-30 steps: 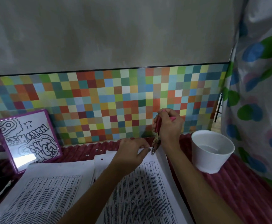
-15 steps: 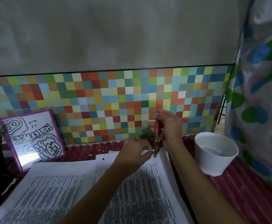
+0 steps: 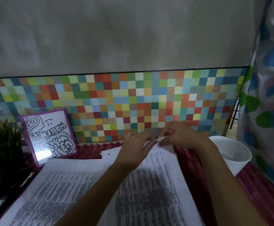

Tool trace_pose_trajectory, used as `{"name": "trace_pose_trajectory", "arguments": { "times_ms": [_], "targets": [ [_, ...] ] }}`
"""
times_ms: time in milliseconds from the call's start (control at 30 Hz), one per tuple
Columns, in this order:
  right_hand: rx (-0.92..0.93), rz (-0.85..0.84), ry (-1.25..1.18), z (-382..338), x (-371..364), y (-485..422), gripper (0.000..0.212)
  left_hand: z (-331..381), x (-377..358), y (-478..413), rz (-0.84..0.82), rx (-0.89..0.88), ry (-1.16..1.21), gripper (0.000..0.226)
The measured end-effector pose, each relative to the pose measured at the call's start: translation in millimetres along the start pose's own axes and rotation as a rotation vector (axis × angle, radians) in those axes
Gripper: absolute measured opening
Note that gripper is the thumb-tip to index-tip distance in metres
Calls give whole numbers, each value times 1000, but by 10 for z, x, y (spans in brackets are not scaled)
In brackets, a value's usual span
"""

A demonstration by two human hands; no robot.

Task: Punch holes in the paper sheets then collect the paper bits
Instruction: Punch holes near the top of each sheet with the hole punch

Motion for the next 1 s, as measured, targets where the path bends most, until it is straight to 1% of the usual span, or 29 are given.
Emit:
{"name": "trace_pose_trajectory", "arguments": {
  "times_ms": [67,100,133,167,200,233,267,300,333,367,400,467,500,533,567,633,667,733,767,800,833,867,900,967,1000],
  "targets": [
    [15,101,28,-92,24,2,5,56,152,-10,83,10,-95,19],
    [42,165,39,-147,65,13,6,59,240,3,161,20,-161,21],
    [74,234,50,-196,117,29,11,37,337,37,265,56,-230,30],
    [110,312,50,-246,180,67,17,-6,437,83,376,121,-281,45],
    [147,400,35,-287,246,110,18,-54,536,146,483,205,-270,64],
    [182,492,8,-324,311,149,13,-137,608,212,557,299,-176,82],
    [208,577,-23,-360,376,187,5,-204,674,269,588,383,-8,95],
    [233,649,-42,-404,431,227,5,-258,723,307,588,448,221,100],
    [253,705,-38,-451,483,262,9,-299,752,330,569,490,455,99],
    [268,754,-15,-502,536,296,13,-320,769,353,528,513,622,92],
    [285,795,7,-565,588,328,16,-316,780,379,456,515,690,77],
    [331,848,23,-715,683,407,18,-311,770,449,345,443,618,36],
    [353,868,23,-780,726,444,17,-317,745,480,321,424,585,22],
    [374,887,27,-843,768,482,15,-324,721,513,300,416,595,18],
    [390,914,27,-895,806,513,15,-353,688,537,287,429,631,23],
    [405,958,-9,-1001,875,594,20,-374,639,572,268,461,698,45],
    [426,980,-39,-1058,897,648,21,-406,608,587,262,479,705,50],
    [472,1012,-79,-1191,920,762,12,-411,542,630,240,525,764,47],
    [483,1017,-67,-1265,928,814,8,-414,494,646,224,543,787,38],
    [476,1000,-41,-1325,932,851,6,-378,468,664,216,567,793,36],
    [470,975,-19,-1374,921,889,6,-365,441,688,212,586,787,39],
    [470,952,3,-1430,903,928,6,-361,410,701,214,597,784,44],
    [483,939,-3,-1492,876,969,7,-373,378,712,222,606,784,41],
    [457,899,-38,-1574,846,996,12,-363,366,747,218,622,795,21],
    [418,892,-44,-1584,885,928,15,-368,382,762,212,638,800,20]
  ]
}}
Point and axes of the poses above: each hand's wrist, its own y-axis away from the middle knuckle, its own x-axis out of the back of the hand, z = x × y, the point moved 2 cm from there along -y, towards the middle knuckle, and after that the axes turned 2 degrees about z, right-handed, at the moved point
